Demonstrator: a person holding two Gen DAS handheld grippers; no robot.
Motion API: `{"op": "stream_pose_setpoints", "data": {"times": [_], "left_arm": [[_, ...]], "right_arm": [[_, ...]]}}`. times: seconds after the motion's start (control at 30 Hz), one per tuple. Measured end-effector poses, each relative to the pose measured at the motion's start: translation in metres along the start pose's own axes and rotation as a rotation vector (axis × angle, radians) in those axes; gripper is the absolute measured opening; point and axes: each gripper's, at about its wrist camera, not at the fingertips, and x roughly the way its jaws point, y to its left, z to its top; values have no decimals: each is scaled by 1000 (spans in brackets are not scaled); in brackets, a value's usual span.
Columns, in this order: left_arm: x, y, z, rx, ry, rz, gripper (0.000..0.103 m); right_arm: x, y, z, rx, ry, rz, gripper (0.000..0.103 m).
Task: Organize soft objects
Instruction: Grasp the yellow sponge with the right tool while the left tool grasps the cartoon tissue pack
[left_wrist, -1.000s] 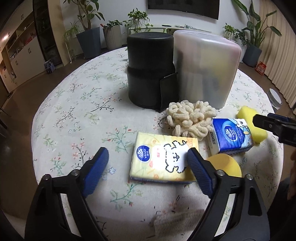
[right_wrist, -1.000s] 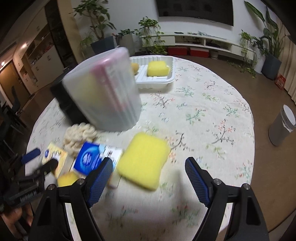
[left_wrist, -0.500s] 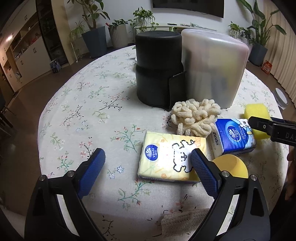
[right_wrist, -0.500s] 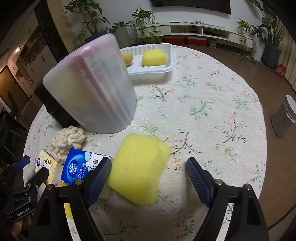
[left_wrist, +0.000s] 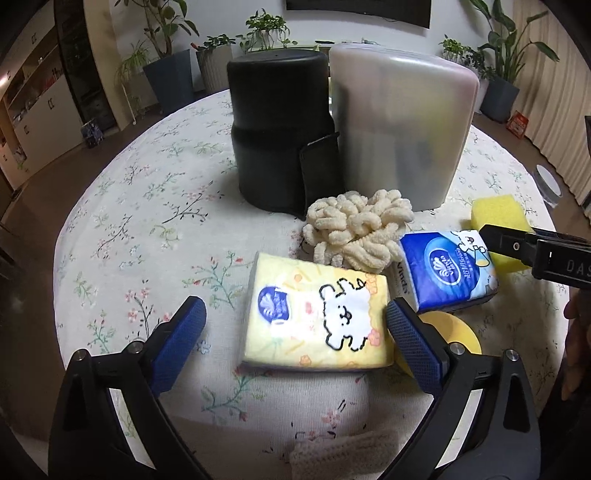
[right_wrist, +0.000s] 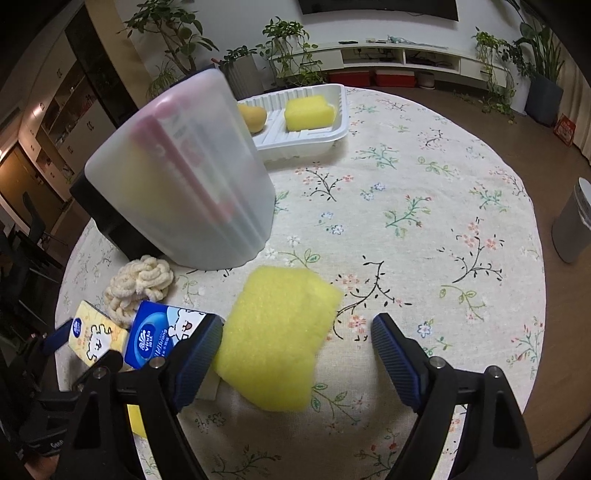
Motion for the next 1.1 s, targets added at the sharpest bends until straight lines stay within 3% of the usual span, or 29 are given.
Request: {"op": "stream_pose_setpoints", "data": {"times": [0.1, 0.23, 0.53, 0.8, 1.1], "left_arm": [[1, -3, -1, 19, -18, -6, 97], [-2, -6, -3, 22, -30, -44, 76], [-5, -4, -7, 19, -45, -63, 73], [-6, 7, -6, -9, -54, -89, 67], [-11, 12, -9, -22, -59, -110, 64]], "right_arm": [[1, 1, 1, 0, 3, 4, 85], [2, 3, 1, -16, 9, -7, 86], [8, 16, -2, -90, 23, -63, 87], [1, 23, -5, -122, 0, 4, 47], [-8, 24, -9, -132, -25, 7, 35]]}}
